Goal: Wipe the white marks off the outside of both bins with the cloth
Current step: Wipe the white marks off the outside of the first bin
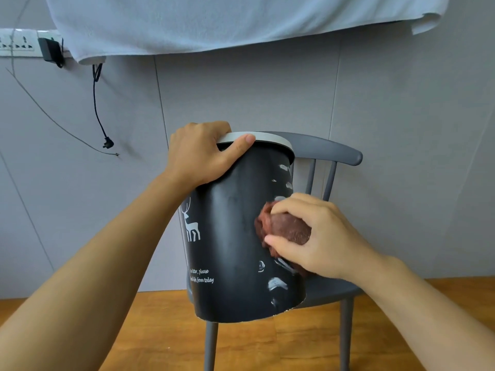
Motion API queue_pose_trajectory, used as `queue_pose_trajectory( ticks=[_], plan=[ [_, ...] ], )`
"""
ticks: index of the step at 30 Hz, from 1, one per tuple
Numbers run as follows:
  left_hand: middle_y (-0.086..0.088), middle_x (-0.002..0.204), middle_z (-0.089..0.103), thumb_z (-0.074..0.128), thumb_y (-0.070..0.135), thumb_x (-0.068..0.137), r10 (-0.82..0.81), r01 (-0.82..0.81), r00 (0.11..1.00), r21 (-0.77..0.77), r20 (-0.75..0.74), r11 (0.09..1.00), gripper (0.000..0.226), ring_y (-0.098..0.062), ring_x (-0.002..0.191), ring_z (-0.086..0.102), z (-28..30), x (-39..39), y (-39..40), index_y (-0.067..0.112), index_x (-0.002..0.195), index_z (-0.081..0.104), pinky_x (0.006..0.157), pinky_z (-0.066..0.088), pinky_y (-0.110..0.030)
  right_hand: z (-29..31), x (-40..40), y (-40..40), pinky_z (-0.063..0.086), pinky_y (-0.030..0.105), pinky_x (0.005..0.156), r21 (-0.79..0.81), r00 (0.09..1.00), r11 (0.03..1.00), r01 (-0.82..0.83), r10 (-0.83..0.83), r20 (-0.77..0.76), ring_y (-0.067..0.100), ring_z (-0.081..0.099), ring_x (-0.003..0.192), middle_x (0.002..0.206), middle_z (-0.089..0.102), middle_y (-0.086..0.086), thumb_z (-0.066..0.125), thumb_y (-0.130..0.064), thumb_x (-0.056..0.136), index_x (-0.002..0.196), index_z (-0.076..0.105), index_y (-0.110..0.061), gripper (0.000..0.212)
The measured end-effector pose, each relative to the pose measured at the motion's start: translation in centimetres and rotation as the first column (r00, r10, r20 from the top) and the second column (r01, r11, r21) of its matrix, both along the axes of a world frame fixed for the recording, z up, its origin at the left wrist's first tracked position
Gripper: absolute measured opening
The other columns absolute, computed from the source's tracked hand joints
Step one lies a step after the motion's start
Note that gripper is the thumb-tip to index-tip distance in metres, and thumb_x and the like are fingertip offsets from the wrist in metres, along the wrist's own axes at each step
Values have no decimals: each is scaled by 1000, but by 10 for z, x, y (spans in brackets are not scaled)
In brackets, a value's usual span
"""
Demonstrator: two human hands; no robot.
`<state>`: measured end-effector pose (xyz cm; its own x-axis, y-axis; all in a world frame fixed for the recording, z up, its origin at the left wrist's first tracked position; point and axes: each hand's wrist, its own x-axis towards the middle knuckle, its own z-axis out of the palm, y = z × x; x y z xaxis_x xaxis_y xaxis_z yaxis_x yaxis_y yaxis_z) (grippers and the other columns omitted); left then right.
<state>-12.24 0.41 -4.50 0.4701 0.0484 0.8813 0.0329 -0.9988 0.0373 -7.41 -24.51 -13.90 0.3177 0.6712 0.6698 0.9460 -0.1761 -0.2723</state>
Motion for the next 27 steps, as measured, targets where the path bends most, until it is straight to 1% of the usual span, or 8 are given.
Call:
queue_pose_trajectory(
  ticks=[3, 6, 8, 11, 13, 18, 23, 27],
  plan=[
    [-2, 48, 36, 48, 69, 89, 19, -19, 1000, 6, -4, 1000, 65, -29, 51, 42, 1, 1, -2, 9, 63, 41, 51, 32, -35, 4, 1, -6, 51, 11, 76, -73, 999, 996, -51, 50, -17, -1, 61, 96, 100, 59, -29, 70, -62, 83, 111, 66, -40, 35],
    [-2, 48, 37, 47, 69, 89, 14, -14, 1000, 12, -9, 1000, 66, -30, 52, 43, 1, 2, -5, 9, 64, 43, 51, 35, -36, 9, 5, -3, 55, 18, 77, 121, 997, 991, 63, -57, -53, 3, 63, 93, 99, 64, -19, 72, -54, 86, 109, 67, -33, 31],
    [-3, 49, 38, 47, 70, 88, 10, -10, 1000, 12, -12, 1000, 66, -30, 52, 44, 1, 3, -6, 9, 64, 42, 52, 37, -38, 3, 5, -2, 55, 19, 79, 159, 995, 983, 91, -84, -53, 6, 62, 95, 102, 64, -14, 73, -48, 88, 112, 67, -29, 32],
    [-2, 49, 37, 47, 70, 88, 5, -5, 1000, -19, -12, 1000, 65, -30, 53, 42, 1, 1, -2, 11, 62, 38, 53, 37, -38, -15, -3, -7, 56, 16, 76, -10, 997, 998, -60, 59, -50, 5, 63, 95, 100, 61, -21, 73, -51, 87, 110, 66, -35, 29],
    [-2, 49, 36, 48, 69, 89, 3, -3, 1000, -25, -7, 1000, 64, -30, 53, 41, 1, 0, 0, 12, 61, 36, 53, 34, -37, -21, -5, -9, 56, 15, 76, -39, 997, 996, -79, 79, -9, 3, 62, 97, 100, 61, -23, 70, -54, 88, 110, 64, -39, 28],
    [-1, 49, 36, 48, 69, 90, 8, -8, 1000, -14, -3, 1000, 64, -28, 52, 41, 0, 1, 2, 12, 62, 38, 52, 31, -35, -16, 5, -2, 58, 22, 78, 182, 996, 980, 85, -78, -50, 7, 62, 95, 103, 63, -11, 72, -44, 94, 120, 69, -23, 34],
    [-1, 48, 35, 48, 69, 89, -4, 4, 1000, -12, -1, 1000, 64, -26, 50, 39, 0, 1, 3, 12, 62, 38, 51, 26, -32, -25, -1, -12, 51, 10, 74, 36, 997, 997, -62, 63, -35, 2, 62, 93, 97, 60, -23, 70, -52, 87, 112, 69, -34, 31],
    [-2, 50, 37, 46, 71, 88, 21, -21, 1000, -32, -6, 999, 66, -28, 53, 41, 0, 3, 6, 10, 63, 40, 53, 29, -34, -20, 3, -5, 60, 30, 81, 177, 995, 980, 92, -82, -63, 12, 62, 98, 105, 63, -8, 77, -40, 91, 123, 71, -23, 37]
  ],
)
